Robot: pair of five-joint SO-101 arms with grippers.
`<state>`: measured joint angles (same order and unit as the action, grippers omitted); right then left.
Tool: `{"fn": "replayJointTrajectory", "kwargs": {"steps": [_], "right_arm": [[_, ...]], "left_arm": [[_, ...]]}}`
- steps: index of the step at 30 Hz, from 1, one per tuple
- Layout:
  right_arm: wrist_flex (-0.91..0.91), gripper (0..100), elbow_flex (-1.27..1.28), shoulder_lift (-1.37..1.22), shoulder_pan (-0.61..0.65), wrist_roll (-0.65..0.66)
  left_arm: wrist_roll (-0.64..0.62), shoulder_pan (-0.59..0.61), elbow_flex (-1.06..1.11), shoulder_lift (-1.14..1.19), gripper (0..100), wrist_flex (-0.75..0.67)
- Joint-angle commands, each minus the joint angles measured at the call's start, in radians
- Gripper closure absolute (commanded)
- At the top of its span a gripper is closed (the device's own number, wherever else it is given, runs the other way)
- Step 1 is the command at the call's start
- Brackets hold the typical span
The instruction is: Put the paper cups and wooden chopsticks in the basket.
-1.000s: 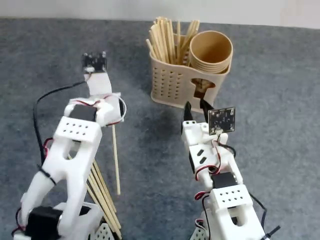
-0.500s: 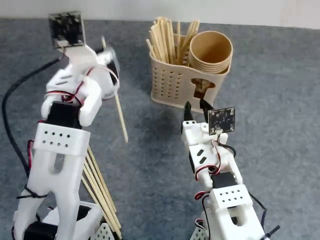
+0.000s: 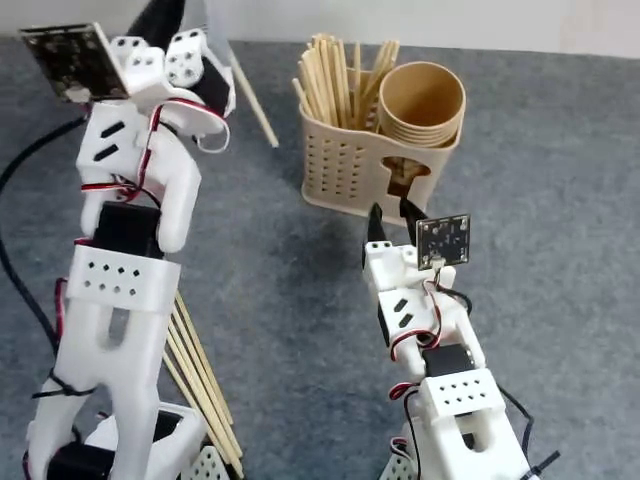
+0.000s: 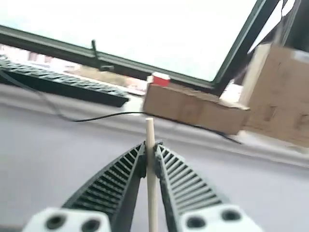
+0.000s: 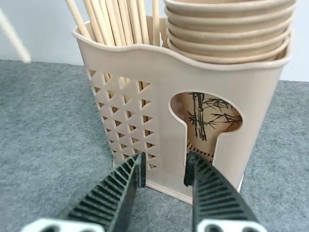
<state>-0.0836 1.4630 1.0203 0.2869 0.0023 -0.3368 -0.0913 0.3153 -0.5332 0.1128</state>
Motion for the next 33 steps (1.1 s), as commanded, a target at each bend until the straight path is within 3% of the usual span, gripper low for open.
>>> {"fn": "replayJointTrajectory", "kwargs": {"steps": [1,5,12,19,26,29,33], "right_arm": [[-0.024,85.4,-0.002,0.028,0.007,-0.002],[-0.024,85.4,-0.002,0.028,0.007,-0.002],[-0.024,85.4,-0.002,0.027,0.007,-0.002],[-0.024,85.4,-0.002,0.027,0.007,-0.002],[-0.024,85.4,-0.002,0.027,0.007,0.0],[-0.024,85.4,-0.002,0.027,0.007,0.0],[-0.024,85.4,-0.002,0.027,0.007,0.0]], "left_arm": [[-0.011,-0.088,-0.058,-0.025,99,-0.038],[-0.008,-0.139,-0.065,-0.025,99,-0.061],[-0.002,-0.142,-0.102,0.133,99,-0.359],[0.008,-0.139,-0.162,0.28,99,-0.373],[0.123,-0.131,-0.099,0.317,99,-0.354],[0.118,-0.133,-0.107,0.315,97,-0.255],[0.028,-0.125,-0.182,0.308,85,-0.025]]}}
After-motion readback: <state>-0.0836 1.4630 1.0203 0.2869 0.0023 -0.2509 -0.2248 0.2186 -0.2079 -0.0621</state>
